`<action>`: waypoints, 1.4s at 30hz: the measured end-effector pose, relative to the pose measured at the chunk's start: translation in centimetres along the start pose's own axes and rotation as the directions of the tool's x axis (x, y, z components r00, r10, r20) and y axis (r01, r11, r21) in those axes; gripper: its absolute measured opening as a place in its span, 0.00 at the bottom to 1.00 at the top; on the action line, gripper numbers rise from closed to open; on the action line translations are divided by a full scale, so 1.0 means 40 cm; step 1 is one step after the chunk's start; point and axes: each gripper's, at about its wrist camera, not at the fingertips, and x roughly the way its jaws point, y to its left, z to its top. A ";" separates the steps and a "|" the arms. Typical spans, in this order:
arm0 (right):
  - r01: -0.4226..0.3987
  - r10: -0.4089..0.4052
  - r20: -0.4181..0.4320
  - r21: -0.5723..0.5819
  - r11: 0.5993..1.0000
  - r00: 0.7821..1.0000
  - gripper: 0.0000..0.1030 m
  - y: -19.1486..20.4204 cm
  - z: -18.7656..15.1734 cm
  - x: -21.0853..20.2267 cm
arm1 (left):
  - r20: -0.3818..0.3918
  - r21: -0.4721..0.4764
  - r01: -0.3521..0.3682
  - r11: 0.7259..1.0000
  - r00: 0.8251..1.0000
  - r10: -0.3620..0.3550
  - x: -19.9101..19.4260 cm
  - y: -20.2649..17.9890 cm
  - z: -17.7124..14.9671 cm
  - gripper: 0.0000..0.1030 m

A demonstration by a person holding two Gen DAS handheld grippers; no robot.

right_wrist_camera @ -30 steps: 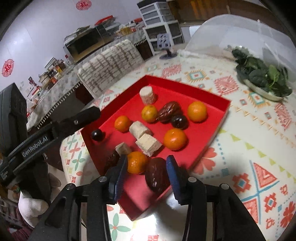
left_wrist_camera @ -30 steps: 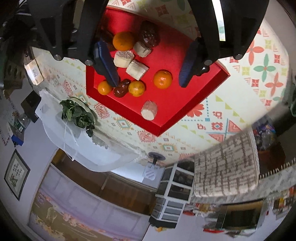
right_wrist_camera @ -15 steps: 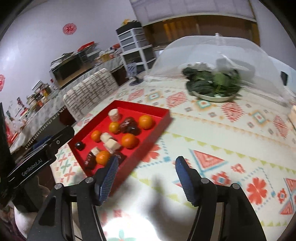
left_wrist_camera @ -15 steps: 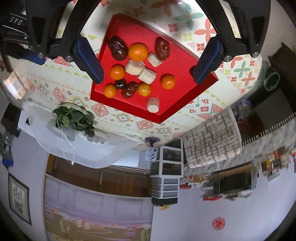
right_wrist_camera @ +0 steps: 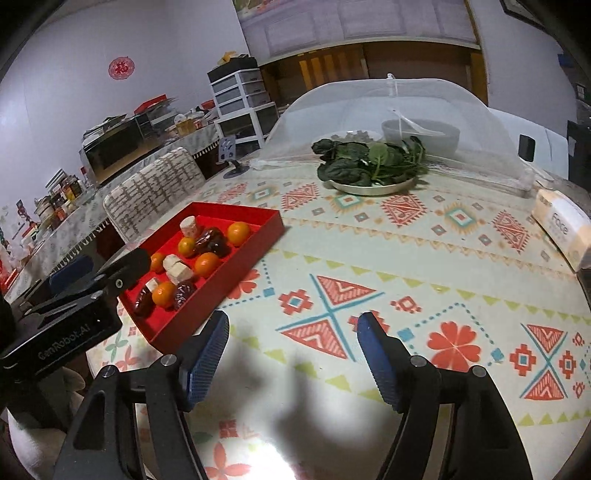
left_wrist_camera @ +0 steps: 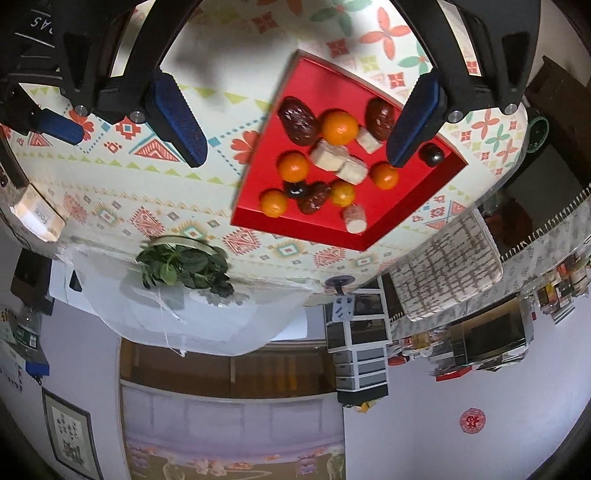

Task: Organize fruits

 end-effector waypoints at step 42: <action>0.025 -0.026 -0.048 -0.022 0.999 0.999 0.82 0.012 -0.039 0.041 | -0.092 -0.005 0.043 0.999 0.995 -0.044 0.054 -0.013 -0.038 0.94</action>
